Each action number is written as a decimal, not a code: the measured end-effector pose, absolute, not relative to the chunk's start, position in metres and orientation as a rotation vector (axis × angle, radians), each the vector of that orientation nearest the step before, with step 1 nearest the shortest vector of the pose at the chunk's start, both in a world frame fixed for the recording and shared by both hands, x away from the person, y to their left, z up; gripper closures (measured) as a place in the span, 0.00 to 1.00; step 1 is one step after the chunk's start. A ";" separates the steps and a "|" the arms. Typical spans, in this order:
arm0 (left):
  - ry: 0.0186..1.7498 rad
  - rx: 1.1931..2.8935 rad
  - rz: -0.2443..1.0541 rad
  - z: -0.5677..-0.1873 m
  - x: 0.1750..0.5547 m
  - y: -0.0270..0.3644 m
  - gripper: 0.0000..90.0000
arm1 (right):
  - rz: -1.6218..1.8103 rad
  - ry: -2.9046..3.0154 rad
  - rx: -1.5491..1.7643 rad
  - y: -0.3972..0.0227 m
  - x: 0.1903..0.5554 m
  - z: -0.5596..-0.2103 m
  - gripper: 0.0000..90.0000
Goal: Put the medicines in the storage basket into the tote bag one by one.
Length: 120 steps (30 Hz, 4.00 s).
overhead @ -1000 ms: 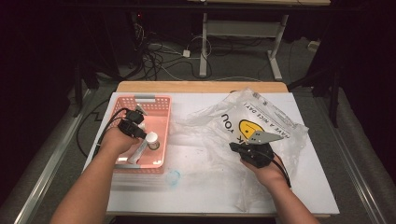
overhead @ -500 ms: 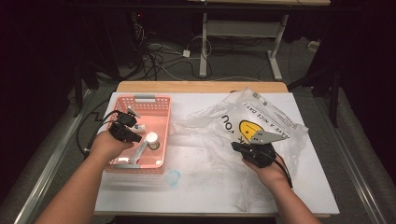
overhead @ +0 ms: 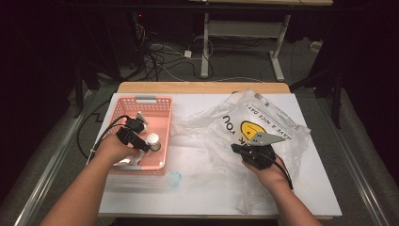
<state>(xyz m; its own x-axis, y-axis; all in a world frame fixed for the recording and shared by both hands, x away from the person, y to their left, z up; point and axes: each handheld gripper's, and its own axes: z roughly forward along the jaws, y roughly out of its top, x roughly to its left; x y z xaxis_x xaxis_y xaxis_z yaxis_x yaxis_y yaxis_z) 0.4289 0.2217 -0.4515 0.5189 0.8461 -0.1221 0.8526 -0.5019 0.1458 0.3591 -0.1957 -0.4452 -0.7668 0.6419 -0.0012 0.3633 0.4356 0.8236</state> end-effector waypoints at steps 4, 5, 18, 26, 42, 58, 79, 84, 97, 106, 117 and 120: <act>1.479 2.603 -0.008 -0.458 0.431 0.218 0.52 | 1.254 2.374 0.868 -0.197 0.359 -0.445 1.00; 1.484 2.600 -0.004 -0.458 0.432 0.218 0.52 | 1.254 2.374 0.869 -0.198 0.359 -0.445 1.00; 1.518 2.584 -0.001 -0.458 0.436 0.230 0.75 | 1.261 2.365 0.868 -0.200 0.359 -0.443 1.00; 1.532 2.531 -0.012 -0.458 0.435 0.234 0.76 | 1.281 2.344 0.866 -0.201 0.358 -0.440 1.00; 1.559 2.416 0.000 -0.450 0.429 0.242 0.77 | 1.342 2.283 0.859 -0.203 0.357 -0.428 1.00; 1.464 2.295 0.099 -0.422 0.406 0.247 0.77 | 1.397 2.255 0.870 -0.205 0.358 -0.422 1.00; 1.340 2.042 0.255 -0.416 0.363 0.247 0.77 | 1.391 2.264 0.846 -0.208 0.351 -0.424 1.00; 1.309 2.025 0.265 -0.412 0.357 0.241 0.77 | 1.409 2.255 0.839 -0.208 0.351 -0.421 1.00; 1.218 1.981 0.294 -0.400 0.347 0.222 0.77 | 1.429 2.238 0.833 -0.208 0.351 -0.417 1.00; 1.132 1.978 0.285 -0.389 0.341 0.202 0.77 | 1.440 2.225 0.829 -0.207 0.351 -0.414 1.00; 0.994 1.994 0.251 -0.379 0.331 0.160 0.77 | 1.455 2.209 0.826 -0.205 0.351 -0.409 1.00; 0.965 2.005 0.240 -0.379 0.330 0.147 0.77 | 1.455 2.205 0.823 -0.206 0.352 -0.409 1.00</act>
